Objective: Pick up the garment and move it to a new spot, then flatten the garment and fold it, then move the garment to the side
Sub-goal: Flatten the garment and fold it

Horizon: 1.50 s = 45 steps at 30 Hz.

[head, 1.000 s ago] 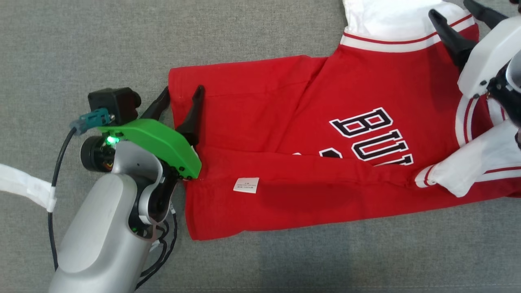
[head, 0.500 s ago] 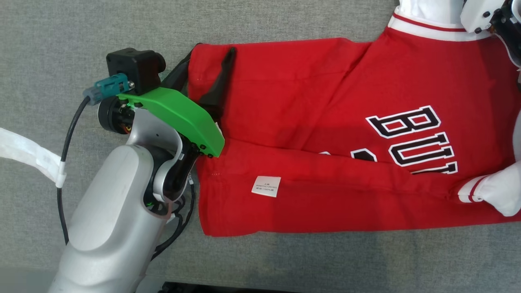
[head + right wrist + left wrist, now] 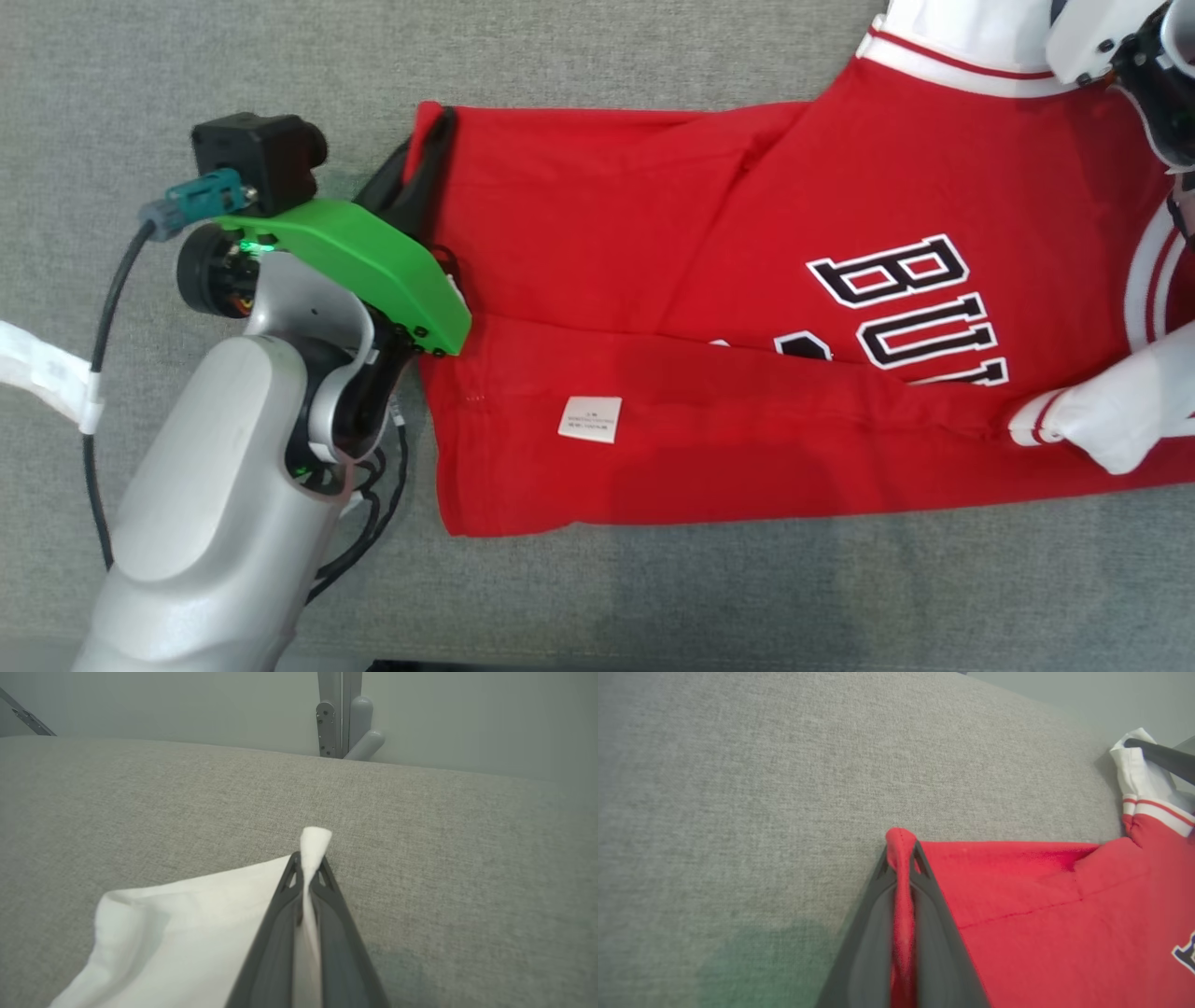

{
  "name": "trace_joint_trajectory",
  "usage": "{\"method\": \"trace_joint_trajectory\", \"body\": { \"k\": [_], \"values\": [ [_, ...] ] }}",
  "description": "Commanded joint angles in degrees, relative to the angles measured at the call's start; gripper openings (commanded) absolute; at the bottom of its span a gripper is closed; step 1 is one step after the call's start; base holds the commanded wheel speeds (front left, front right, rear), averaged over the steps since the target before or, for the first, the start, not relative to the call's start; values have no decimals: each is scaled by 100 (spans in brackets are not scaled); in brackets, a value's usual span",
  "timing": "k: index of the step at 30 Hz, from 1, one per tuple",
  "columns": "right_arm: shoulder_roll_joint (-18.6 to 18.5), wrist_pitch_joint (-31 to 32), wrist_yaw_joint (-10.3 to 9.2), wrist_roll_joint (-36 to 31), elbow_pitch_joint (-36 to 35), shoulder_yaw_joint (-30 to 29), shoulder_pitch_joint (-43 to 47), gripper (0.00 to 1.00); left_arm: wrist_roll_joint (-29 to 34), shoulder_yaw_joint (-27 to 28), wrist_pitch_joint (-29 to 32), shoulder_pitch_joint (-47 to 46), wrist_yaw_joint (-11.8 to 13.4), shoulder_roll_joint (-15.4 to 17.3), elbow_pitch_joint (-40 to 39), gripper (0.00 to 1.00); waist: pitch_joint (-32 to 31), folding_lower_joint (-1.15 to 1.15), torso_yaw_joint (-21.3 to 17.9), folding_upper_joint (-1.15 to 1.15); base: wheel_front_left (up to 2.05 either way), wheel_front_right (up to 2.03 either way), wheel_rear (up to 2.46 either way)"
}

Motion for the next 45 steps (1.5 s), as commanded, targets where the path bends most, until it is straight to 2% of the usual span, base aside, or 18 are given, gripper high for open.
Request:
{"method": "trace_joint_trajectory", "body": {
  "k": [1,5,17,21,25,26,29,30,32,35,38,45],
  "values": [
    [-27,-108,-11,18,41,-51,-34,0,16,51,-13,-5,41,78,12,0,-111,-1,-102,7,0,0,0],
    [-10,-427,-11,94,155,-203,-85,0,-41,221,-6,-29,153,198,11,0,-242,-1,-237,7,0,0,0],
    [-122,-879,-11,453,21,-86,396,0,-120,464,92,247,352,461,12,0,-594,-1,-594,7,0,0,0],
    [-205,-1056,-11,668,-360,110,772,0,-96,424,64,433,366,508,-87,0,-777,-1,-691,7,0,0,0],
    [-422,-1222,-11,983,-1041,231,1410,0,-173,452,-2,822,396,574,-456,0,-1021,-1,-788,7,0,0,0],
    [-537,-1292,-10,1172,-1412,168,1852,0,-219,469,-15,1105,430,619,-729,0,-1138,-1,-844,7,0,0,0],
    [-661,-1382,-10,1356,-1919,-25,2647,0,-317,505,-53,1609,518,666,-1166,0,-1272,-1,-917,7,0,0,0],
    [-661,-1382,-10,1356,-1919,-25,2647,0,-317,505,-53,1609,518,666,-1166,0,-1272,-1,-917,7,0,0,0],
    [-690,-1428,-10,1432,-2180,-194,3193,0,-395,550,-94,1945,603,670,-1378,0,-1323,-1,-949,7,0,0,0],
    [-556,-1504,-9,1547,-2457,-366,3885,0,-524,669,-207,2369,724,637,-1546,0,-1340,-1,-1013,7,0,0,0],
    [-406,-1597,-9,1474,-2450,-495,4329,0,-612,762,-314,2627,783,565,-1587,0,-1333,-1,-1053,7,0,0,0],
    [-28,-1758,-8,1306,-2395,-529,4451,0,-674,785,-457,2762,742,503,-1363,0,-1352,-1,-1100,7,0,0,0]
  ]
}}
